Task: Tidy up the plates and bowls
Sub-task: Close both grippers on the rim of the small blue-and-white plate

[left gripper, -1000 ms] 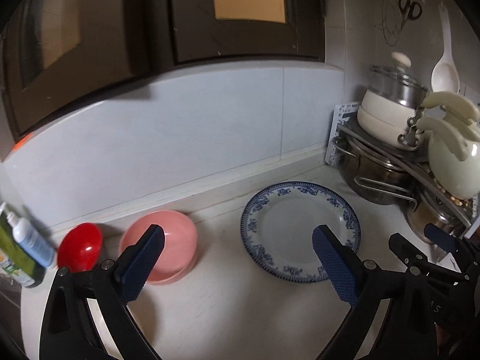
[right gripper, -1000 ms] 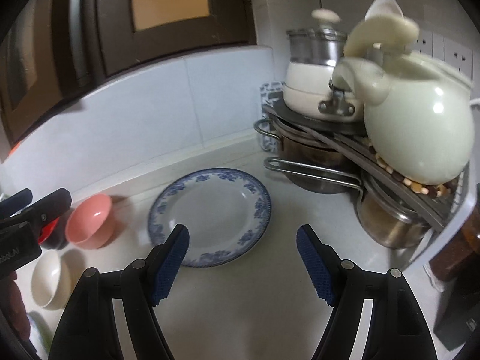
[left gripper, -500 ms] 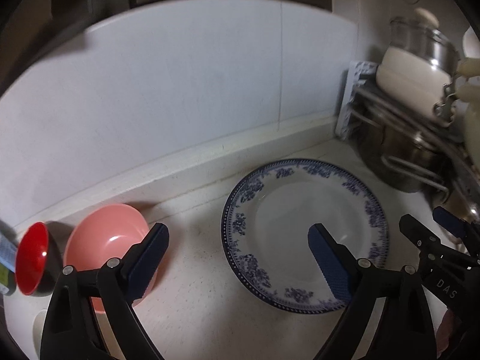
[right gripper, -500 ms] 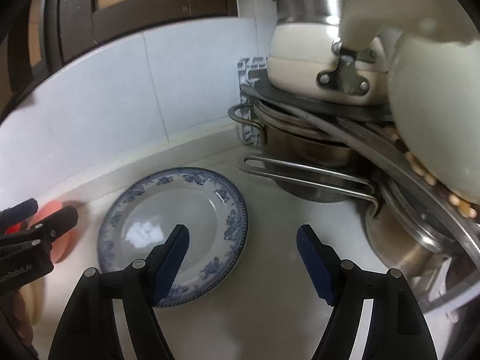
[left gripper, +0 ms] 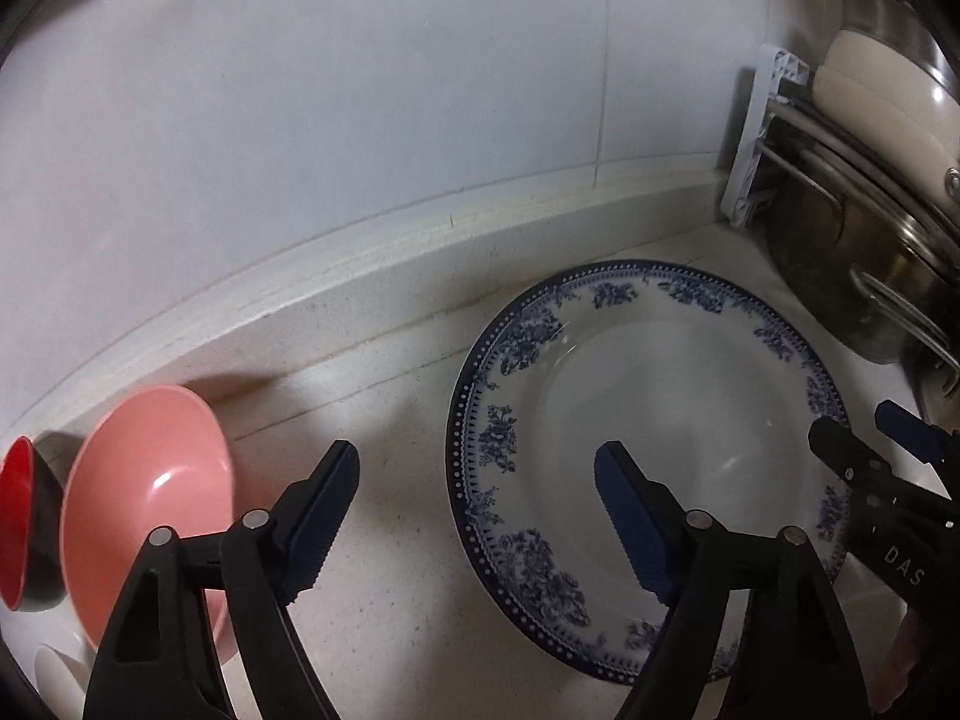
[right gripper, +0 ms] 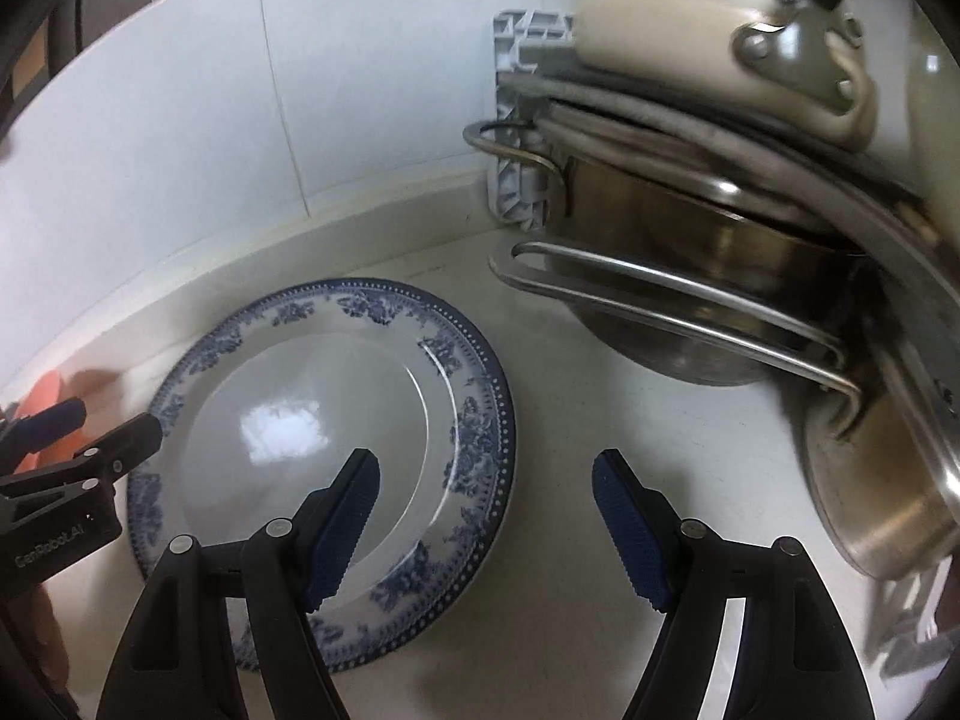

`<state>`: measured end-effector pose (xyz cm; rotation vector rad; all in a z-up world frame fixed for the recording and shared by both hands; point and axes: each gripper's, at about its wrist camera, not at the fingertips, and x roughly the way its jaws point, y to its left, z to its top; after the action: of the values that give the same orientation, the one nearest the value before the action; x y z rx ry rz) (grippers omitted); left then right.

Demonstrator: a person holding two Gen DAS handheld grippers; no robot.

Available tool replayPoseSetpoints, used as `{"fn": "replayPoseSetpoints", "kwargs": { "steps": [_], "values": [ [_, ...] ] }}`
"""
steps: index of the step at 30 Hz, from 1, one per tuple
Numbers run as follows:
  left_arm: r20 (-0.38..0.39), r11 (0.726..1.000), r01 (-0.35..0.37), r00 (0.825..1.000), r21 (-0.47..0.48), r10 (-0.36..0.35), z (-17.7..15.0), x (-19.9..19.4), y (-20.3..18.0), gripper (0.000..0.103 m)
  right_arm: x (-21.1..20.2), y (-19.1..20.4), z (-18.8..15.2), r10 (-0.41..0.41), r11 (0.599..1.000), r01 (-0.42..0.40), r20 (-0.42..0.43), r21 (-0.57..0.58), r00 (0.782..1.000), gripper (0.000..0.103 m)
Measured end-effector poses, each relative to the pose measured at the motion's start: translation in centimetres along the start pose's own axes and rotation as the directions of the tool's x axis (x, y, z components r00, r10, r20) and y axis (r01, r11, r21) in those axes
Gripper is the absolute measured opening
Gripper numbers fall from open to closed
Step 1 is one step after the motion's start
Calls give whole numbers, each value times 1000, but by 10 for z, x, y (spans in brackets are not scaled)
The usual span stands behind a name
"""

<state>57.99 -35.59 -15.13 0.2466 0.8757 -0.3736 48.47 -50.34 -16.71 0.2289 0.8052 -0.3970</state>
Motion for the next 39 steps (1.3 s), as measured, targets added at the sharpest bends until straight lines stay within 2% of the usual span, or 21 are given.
{"fn": "replayPoseSetpoints", "kwargs": {
  "steps": [3, 9, 15, 17, 22, 24, 28, 39],
  "values": [
    [-22, 1000, 9, 1000, 0, -9, 0, 8, -1, 75, 11, 0, 2, -4, 1000, 4, -19, 2, 1000, 71],
    [-17, 1000, -5, 1000, 13, 5, 5, 12, -2, 71, 26, -3, 6, 11, 999, -10, -49, 30, 999, 60],
    [-40, 1000, -12, 999, 19, 13, 7, 18, -2, 67, 31, -2, 9, 5, 1000, -4, -51, 22, 999, 57],
    [-51, 1000, -22, 998, 14, 23, 8, 23, -2, 61, 32, -2, 10, 8, 1000, -7, -54, 22, 998, 57],
    [-75, 1000, 8, 997, -13, -9, 9, 27, 0, 49, 29, 1, 8, 4, 1000, -4, -54, 6, 999, 56],
    [-79, 1000, 22, 997, -12, -22, 9, 27, -1, 43, 34, 5, 12, 13, 1000, -14, -56, -8, 998, 52],
    [-83, 1000, 15, 996, -20, -16, 10, 29, -3, 39, 34, 10, 12, 30, 999, -31, -59, -19, 998, 42],
    [-97, 999, 6, 995, -41, -10, 10, 29, 0, 35, 31, 13, 14, 9, 1000, -11, -79, -21, 997, 37]
  ]
}}
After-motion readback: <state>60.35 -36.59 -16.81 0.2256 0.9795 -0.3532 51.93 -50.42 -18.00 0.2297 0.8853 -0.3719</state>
